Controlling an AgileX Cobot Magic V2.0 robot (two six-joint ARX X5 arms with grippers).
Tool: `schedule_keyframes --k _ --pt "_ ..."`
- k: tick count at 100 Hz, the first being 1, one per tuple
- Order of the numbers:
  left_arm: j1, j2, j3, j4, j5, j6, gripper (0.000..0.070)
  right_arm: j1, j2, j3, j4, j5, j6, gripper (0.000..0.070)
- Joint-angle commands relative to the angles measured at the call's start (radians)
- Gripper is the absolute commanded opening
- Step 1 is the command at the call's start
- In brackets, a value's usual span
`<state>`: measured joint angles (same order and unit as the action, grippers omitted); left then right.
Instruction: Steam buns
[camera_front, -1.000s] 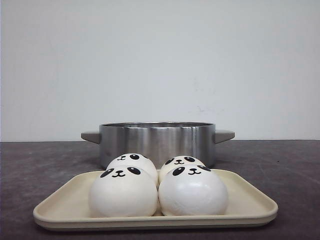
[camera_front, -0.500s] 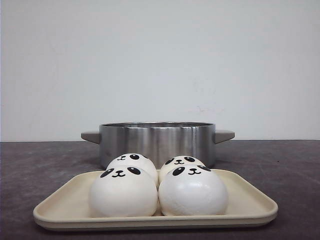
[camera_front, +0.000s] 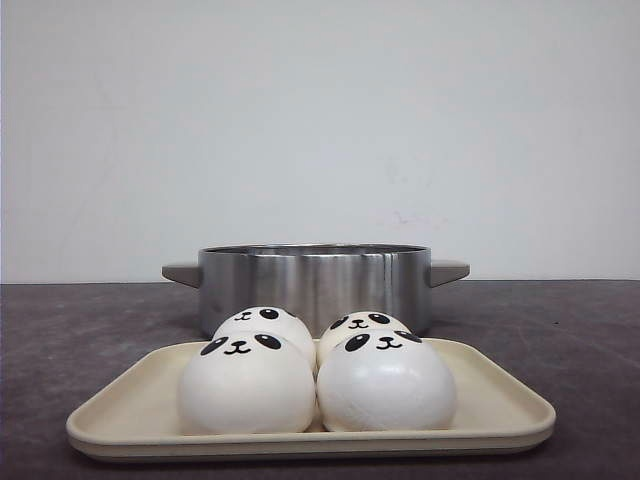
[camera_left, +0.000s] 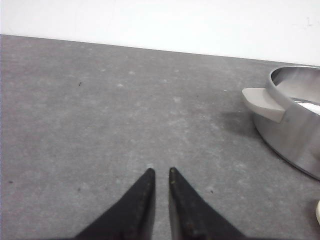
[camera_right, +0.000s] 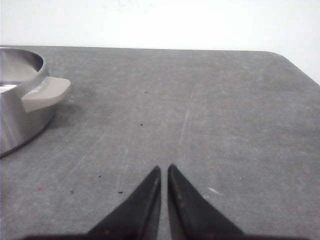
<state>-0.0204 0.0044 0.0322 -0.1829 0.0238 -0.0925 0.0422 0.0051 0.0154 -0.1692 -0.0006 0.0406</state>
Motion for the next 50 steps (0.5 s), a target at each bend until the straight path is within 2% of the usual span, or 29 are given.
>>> schedule_keyframes --k 1,17,29,35,50 --pt "0.001 -0.002 -0.018 -0.005 -0.001 0.002 0.0002 0.0 -0.002 -0.003 0.011 0.0 -0.003 0.0017" --pt "0.001 -0.002 -0.018 -0.005 -0.001 0.002 0.0001 0.002 -0.002 -0.003 0.013 -0.003 0.017 0.0017" --pt "0.001 -0.002 -0.018 -0.003 0.0 -0.008 0.0002 0.002 -0.002 -0.003 0.028 -0.003 0.087 0.0017" --pt "0.0 -0.002 -0.015 -0.003 0.024 -0.071 0.0002 0.002 -0.002 -0.002 0.081 -0.016 0.149 0.0017" --pt "0.0 -0.002 0.006 0.006 0.096 -0.29 0.0001 0.002 -0.002 -0.002 0.279 -0.139 0.328 0.0009"
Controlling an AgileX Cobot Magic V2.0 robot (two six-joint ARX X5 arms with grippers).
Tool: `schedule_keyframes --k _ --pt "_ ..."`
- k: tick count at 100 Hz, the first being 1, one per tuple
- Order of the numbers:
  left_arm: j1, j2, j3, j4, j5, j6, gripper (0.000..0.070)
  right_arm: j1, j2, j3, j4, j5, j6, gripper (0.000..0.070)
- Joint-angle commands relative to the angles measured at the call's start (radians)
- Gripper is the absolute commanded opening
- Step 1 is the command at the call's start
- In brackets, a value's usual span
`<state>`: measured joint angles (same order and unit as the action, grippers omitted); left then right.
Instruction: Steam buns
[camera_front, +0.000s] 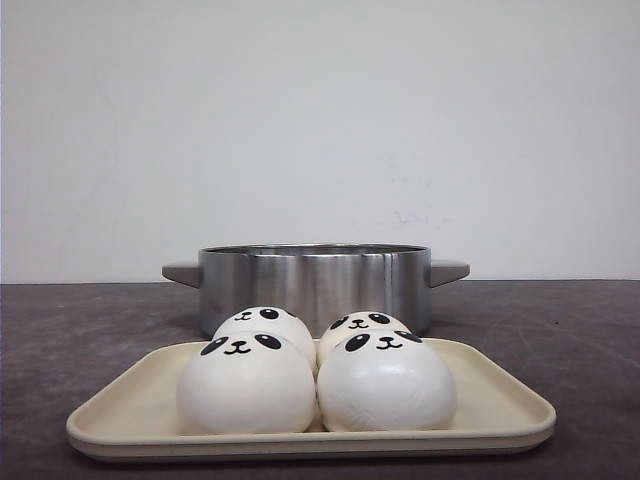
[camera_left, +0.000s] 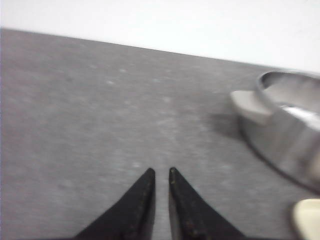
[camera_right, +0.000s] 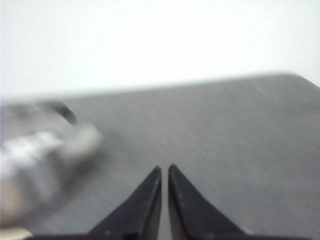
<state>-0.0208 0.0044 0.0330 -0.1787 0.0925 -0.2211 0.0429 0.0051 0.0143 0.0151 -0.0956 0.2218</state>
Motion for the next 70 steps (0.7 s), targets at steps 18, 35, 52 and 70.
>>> schedule_keyframes --k 18,35,52,70 --pt "0.001 -0.002 0.013 0.094 0.036 -0.291 0.0001 0.001 -0.001 0.103 0.147 -0.1 0.291 0.0006" --pt "0.001 -0.001 0.023 0.251 0.123 -0.443 0.0006 0.0 0.039 0.329 -0.031 -0.088 0.246 0.0006" --pt "-0.004 0.12 0.242 -0.005 0.216 -0.349 0.0011 0.001 0.184 0.588 -0.238 -0.117 0.108 0.0006" --pt "-0.008 0.412 0.587 -0.166 0.216 -0.108 0.0011 0.001 0.349 0.766 -0.22 -0.216 0.01 0.0006"
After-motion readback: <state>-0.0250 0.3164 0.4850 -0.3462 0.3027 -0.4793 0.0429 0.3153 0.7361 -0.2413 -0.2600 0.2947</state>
